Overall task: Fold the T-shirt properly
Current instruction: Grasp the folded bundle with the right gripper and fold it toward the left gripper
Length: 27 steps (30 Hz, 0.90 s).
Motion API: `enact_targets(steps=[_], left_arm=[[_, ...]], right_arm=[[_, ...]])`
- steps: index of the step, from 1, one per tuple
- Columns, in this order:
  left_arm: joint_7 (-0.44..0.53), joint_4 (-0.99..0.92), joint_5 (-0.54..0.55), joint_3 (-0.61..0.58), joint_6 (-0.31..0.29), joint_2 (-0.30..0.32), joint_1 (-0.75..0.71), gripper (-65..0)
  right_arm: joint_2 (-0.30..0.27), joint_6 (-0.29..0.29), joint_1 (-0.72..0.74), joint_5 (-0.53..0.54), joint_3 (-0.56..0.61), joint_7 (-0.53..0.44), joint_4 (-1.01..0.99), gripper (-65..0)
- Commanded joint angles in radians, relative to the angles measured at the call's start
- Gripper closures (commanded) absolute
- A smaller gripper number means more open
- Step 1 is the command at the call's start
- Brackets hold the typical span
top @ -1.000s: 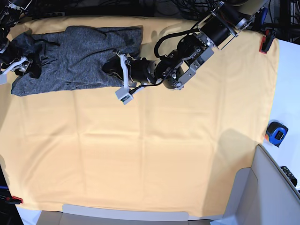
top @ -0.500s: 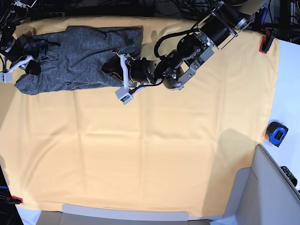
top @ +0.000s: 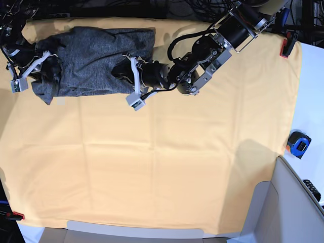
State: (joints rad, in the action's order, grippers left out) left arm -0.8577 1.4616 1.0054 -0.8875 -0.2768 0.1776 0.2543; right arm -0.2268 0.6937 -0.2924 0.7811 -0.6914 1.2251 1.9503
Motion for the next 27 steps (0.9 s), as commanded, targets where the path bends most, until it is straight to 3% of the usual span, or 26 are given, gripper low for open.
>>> enact_targets(steps=[1,6,12,18,23,27], left_arm=[[0.022,0.017,0.020,0.006,-0.008,-0.008,0.020,0.0],[0.022,0.017,0.020,0.006,-0.006,-0.006,0.020,0.0],[0.022,0.023,0.020,0.006,0.093,0.004,0.021,0.0],[0.022,0.080,0.022,0.027,0.104,0.047,0.024,0.0],[0.010,0.162,0.022,0.150,0.104,0.058,0.006,0.0],[0.004,0.173,0.020,0.201,0.104,0.058,-0.011,0.0]], right_arm=[[-0.007,0.004,-0.004,0.018,0.019,-0.018,0.048,0.0],[-0.006,0.004,-0.001,0.018,0.172,-0.018,0.083,0.0],[-0.004,0.004,0.022,0.016,0.384,-0.020,0.082,0.0],[-0.006,0.004,0.051,0.016,0.520,-0.021,0.082,0.0],[-0.010,-0.079,0.072,0.016,0.608,-0.021,0.079,0.0],[-0.012,-0.113,0.086,0.014,0.662,-0.021,0.073,0.0]])
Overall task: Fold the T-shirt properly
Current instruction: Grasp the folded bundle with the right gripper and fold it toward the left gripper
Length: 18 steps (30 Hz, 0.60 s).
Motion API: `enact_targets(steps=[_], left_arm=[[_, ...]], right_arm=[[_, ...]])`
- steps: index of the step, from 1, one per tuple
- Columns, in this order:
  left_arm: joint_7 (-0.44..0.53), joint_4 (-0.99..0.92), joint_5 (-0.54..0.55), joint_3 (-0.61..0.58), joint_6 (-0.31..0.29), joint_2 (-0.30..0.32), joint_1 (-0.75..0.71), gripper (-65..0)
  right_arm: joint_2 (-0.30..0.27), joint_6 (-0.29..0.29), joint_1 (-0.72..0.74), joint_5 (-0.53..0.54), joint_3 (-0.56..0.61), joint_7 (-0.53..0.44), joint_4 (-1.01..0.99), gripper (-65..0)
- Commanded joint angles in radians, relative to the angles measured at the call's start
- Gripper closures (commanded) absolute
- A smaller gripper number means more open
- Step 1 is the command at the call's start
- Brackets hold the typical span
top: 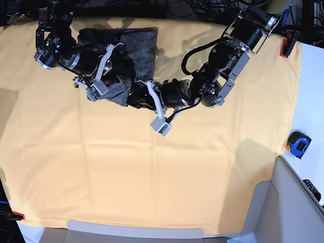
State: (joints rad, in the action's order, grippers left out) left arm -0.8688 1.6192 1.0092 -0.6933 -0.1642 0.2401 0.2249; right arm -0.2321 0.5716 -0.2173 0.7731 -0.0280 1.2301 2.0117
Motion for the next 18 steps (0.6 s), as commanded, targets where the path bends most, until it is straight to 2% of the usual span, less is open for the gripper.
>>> enact_targets(steps=[1,7,11,18], left_arm=[[0.003,0.016,0.017,0.016,-0.008,-0.005,0.018,0.0],[-0.026,0.019,0.017,0.085,-0.007,-0.003,-0.011,0.0],[-0.026,0.019,0.017,0.114,-0.007,-0.003,-0.009,0.0],[-0.026,0.019,0.017,0.151,-0.007,0.011,-0.009,0.0]], right_arm=[[-0.006,-0.002,0.012,0.015,0.012,-0.026,0.010,0.0],[-0.002,-0.055,0.011,-0.128,0.073,-0.026,0.005,0.0],[0.001,-0.060,0.006,-0.234,0.132,-0.026,0.005,0.0],[0.004,-0.060,0.009,-0.295,0.210,-0.025,0.005,0.0]])
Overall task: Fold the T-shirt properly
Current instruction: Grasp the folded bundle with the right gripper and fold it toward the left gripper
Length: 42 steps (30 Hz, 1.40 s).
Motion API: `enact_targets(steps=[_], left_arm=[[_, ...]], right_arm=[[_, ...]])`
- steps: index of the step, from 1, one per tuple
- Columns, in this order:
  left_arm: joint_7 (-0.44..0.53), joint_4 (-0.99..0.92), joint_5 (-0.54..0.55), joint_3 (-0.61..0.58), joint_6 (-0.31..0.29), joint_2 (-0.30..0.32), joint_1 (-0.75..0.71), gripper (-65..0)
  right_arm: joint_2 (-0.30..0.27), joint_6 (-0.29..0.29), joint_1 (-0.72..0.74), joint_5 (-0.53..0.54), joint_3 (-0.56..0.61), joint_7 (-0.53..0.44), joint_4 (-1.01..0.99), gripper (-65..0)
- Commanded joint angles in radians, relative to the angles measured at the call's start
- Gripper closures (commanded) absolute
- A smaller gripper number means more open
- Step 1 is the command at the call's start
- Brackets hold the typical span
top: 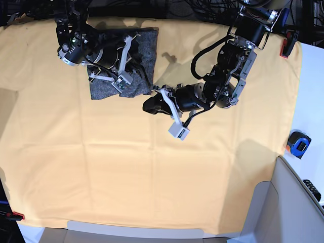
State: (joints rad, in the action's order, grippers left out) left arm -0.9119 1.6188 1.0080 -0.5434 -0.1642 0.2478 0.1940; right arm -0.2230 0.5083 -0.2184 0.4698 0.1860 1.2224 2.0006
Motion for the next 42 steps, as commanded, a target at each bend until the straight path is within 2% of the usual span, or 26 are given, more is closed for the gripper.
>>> enact_targets(steps=[1,10,12,14,19,21,24,35,42], left_arm=[[0.017,0.019,0.018,0.001,-0.007,0.005,0.020,0.0],[0.017,0.019,0.018,-0.001,-0.007,0.006,0.020,0.0],[0.017,0.019,0.018,-0.001,-0.007,0.006,0.020,0.0],[0.017,0.019,0.018,-0.001,-0.007,0.006,0.020,0.0],[0.017,0.019,0.018,0.004,-0.007,0.008,0.020,0.0],[0.017,0.019,0.018,0.004,-0.007,0.008,0.020,0.0],[0.017,0.019,0.018,0.004,-0.007,0.008,0.020,0.0],[0.017,0.019,0.018,0.006,-0.007,0.008,0.028,0.0],[0.017,0.019,0.018,0.006,-0.007,0.008,0.028,-0.1]], right_arm=[[-0.006,0.003,0.010,0.008,-0.004,-0.017,0.016,0.0],[-0.022,0.003,0.014,0.008,-0.007,-0.017,0.016,0.0],[-0.029,0.003,0.014,0.008,-0.007,-0.017,0.018,-2.2],[-0.031,0.003,0.014,0.008,-0.007,-0.017,0.019,-9.1],[-0.031,0.003,0.014,0.008,-0.007,-0.017,0.021,-32.6],[-0.031,0.003,0.014,0.008,-0.007,-0.017,0.022,-39.3],[-0.029,0.005,0.014,0.013,-0.007,-0.017,0.024,-45.1],[-0.020,0.014,0.027,0.020,-0.004,-0.017,0.025,-45.9],[-0.014,0.014,0.099,0.228,-0.006,-0.017,0.025,-45.9]])
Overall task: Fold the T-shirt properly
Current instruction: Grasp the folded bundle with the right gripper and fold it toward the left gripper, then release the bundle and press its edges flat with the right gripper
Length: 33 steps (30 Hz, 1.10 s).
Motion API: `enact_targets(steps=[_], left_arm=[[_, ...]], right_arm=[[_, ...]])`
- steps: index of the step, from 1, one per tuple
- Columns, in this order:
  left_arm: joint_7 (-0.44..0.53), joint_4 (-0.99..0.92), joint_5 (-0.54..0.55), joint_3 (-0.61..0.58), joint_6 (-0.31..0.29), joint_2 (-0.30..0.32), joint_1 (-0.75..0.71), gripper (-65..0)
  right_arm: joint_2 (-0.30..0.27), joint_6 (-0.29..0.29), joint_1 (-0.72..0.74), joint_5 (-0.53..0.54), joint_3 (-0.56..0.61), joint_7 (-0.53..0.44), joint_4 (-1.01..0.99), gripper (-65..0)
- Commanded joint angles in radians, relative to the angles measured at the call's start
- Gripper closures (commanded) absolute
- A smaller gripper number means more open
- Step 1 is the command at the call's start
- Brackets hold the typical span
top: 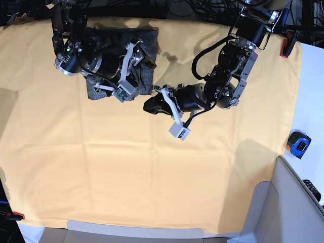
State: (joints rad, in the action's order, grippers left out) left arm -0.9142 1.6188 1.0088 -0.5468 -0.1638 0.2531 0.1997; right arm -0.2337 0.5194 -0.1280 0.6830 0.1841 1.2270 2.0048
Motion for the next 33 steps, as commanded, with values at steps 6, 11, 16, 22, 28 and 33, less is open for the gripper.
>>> enact_targets(steps=[6,11,16,22,28,33], left_arm=[[0.020,0.019,0.017,0.011,-0.007,0.002,0.022,-0.1],[0.020,0.019,0.017,0.011,-0.007,0.002,0.022,-0.1],[0.020,0.019,0.017,0.011,-0.007,0.002,0.016,-0.1],[0.024,0.019,0.015,0.011,-0.007,0.002,0.016,-0.1],[0.024,0.019,0.015,0.011,-0.007,0.002,0.017,-0.1],[0.022,0.019,0.015,0.011,-0.007,0.002,0.016,-0.1]], right_arm=[[0.043,0.003,0.078,0.063,-0.011,-0.025,0.020,-45.9],[0.063,-0.003,0.093,0.067,-0.140,-0.026,0.021,-45.2],[0.060,-0.005,0.066,0.125,-0.524,-0.023,0.021,-24.6],[0.058,-0.008,-0.034,0.189,-0.799,0.015,0.021,0.0],[0.089,-0.020,-0.147,0.162,-0.791,0.038,0.021,0.0],[0.070,-0.106,-0.192,0.108,-0.756,0.038,0.021,0.0]])
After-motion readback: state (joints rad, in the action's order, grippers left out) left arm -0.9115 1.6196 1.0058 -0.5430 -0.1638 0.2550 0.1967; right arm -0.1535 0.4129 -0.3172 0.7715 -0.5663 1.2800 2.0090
